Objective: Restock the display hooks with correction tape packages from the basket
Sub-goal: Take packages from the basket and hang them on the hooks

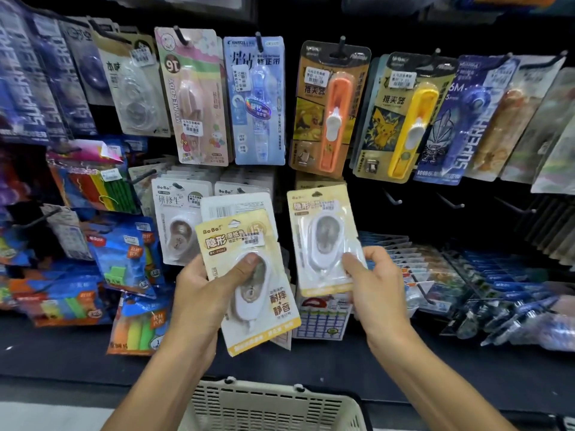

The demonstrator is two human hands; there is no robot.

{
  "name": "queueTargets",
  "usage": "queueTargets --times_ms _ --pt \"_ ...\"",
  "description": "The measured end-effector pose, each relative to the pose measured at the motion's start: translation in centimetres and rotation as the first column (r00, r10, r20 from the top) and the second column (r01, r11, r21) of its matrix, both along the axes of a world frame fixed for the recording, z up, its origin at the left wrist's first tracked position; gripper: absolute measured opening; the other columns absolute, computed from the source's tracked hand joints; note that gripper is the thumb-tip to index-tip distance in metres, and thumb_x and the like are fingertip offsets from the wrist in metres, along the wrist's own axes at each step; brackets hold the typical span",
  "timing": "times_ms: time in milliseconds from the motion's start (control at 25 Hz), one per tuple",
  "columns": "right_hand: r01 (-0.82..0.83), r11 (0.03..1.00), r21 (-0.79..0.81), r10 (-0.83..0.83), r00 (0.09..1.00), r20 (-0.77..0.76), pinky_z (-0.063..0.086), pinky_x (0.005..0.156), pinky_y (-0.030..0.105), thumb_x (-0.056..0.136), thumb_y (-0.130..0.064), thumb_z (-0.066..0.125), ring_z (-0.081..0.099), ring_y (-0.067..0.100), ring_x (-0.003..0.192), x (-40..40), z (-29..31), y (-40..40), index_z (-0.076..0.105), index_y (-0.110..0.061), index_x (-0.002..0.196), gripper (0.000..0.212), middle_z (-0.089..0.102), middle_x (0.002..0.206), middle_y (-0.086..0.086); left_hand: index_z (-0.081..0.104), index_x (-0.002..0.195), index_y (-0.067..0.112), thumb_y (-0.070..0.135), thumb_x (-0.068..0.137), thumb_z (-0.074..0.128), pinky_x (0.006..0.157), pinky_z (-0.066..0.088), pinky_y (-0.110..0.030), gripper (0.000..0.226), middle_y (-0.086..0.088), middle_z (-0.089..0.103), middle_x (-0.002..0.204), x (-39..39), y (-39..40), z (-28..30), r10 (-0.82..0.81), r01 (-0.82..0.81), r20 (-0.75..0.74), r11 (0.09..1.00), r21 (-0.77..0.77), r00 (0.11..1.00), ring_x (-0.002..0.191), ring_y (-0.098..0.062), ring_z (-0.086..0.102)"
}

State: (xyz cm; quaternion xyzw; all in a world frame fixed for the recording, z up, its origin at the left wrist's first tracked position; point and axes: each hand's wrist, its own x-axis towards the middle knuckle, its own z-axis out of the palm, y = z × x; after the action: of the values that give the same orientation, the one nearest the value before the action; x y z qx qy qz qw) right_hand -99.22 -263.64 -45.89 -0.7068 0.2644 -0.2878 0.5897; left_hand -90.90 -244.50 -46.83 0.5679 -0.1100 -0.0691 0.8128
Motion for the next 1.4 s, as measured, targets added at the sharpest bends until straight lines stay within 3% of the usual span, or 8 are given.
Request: queueTargets --times_ms 320,440,560,680,840,1120,1280,1400 --pt "0.186 0.978 -0.091 -0.188 0.982 -0.018 0.042 0.048 0.031 0.094 -0.035 0.065 0.046 0.004 0.042 -0.5 -0.9 -1.2 0.055 -0.028 0.097 0.013 0.065 0.069 0.002 0.072 0.112 0.02 0.029 0.061 0.084 0.062 0.06 -0.023 0.053 0.003 0.08 0.103 -0.3 0.5 0.6 0.038 -0.036 0.015 0.997 -0.075 0.999 0.089 -0.016 0.078" --pt "-0.057 0.945 0.323 0.068 0.997 -0.023 0.058 0.057 0.033 0.09 -0.012 0.073 0.069 0.014 0.075 -0.4 -0.8 -0.8 0.042 -0.031 0.124 0.05 0.069 0.103 0.001 0.072 0.11 0.024 0.031 0.062 0.083 0.061 0.058 -0.019 0.051 0.006 0.08 0.101 -0.5 0.6 0.8 0.028 -0.026 0.027 0.998 -0.065 0.999 0.088 -0.013 0.078" --pt "-0.357 0.92 0.16 0.372 0.926 -0.073 0.061 0.076 0.033 0.088 -0.025 0.077 0.071 0.018 0.096 -0.4 -0.8 0.9 0.054 -0.029 0.129 0.047 0.071 0.111 -0.003 0.073 0.107 0.024 0.034 0.059 0.085 0.06 0.058 -0.019 0.051 0.006 0.081 0.099 -0.7 0.4 0.9 0.018 -0.016 0.036 0.999 -0.046 0.999 0.086 -0.013 0.078" --pt "-0.594 0.803 0.05 0.596 0.802 -0.038 0.058 0.062 0.026 0.091 -0.016 0.074 0.071 0.014 0.072 -0.1 -1.4 3.3 0.07 -0.015 0.104 0.014 0.076 0.086 0.006 0.074 0.103 0.023 0.039 0.054 0.086 0.062 0.059 -0.021 0.054 0.004 0.081 0.098 -0.9 0.0 0.8 -0.014 0.013 0.082 1.0 0.008 0.997 0.086 -0.014 0.078" --pt "-0.416 0.908 0.043 0.416 0.909 0.018 0.042 0.038 0.024 0.099 -0.021 0.062 0.052 0.013 0.04 0.6 -1.0 3.0 0.067 -0.016 0.094 0.008 0.069 0.065 -0.003 0.074 0.103 0.024 0.032 0.066 0.083 0.07 0.063 -0.033 0.039 0.005 0.08 0.1 -0.5 0.2 0.9 0.034 -0.034 0.04 0.999 0.005 0.999 0.09 -0.015 0.078" --pt "0.062 0.994 -0.095 -0.064 0.998 -0.023 0.046 0.053 0.036 0.099 -0.037 0.058 0.061 0.019 0.054 0.3 -0.6 -0.7 0.065 -0.026 0.083 0.02 0.069 0.064 -0.003 0.073 0.096 0.027 0.007 0.093 0.069 0.057 0.059 -0.02 0.022 0.016 0.079 0.094 0.7 0.8 0.6 0.153 -0.153 0.021 0.988 -0.007 0.988 0.084 -0.005 0.076" --pt "0.124 0.988 -0.092 -0.134 0.986 -0.102 0.05 0.055 0.039 0.095 -0.043 0.063 0.056 0.016 0.054 -0.1 -1.0 -0.7 0.064 -0.022 0.084 0.024 0.068 0.068 0.001 0.071 0.096 0.03 0.002 0.09 0.07 0.068 0.057 -0.011 0.028 0.025 0.077 0.09 1.1 0.9 0.7 0.201 -0.216 0.185 0.974 0.065 0.962 0.088 0.004 0.073" --pt "0.041 0.989 0.144 -0.026 0.995 -0.101 0.051 0.056 0.042 0.093 -0.027 0.071 0.062 0.018 0.065 -0.1 -1.0 -0.8 0.053 -0.024 0.112 0.026 0.072 0.087 0.004 0.074 0.108 0.035 0.001 0.087 0.074 0.079 0.053 -0.008 0.04 0.017 0.078 0.107 0.9 1.2 0.8 0.159 -0.238 0.352 0.952 0.193 0.923 0.094 0.007 0.07"
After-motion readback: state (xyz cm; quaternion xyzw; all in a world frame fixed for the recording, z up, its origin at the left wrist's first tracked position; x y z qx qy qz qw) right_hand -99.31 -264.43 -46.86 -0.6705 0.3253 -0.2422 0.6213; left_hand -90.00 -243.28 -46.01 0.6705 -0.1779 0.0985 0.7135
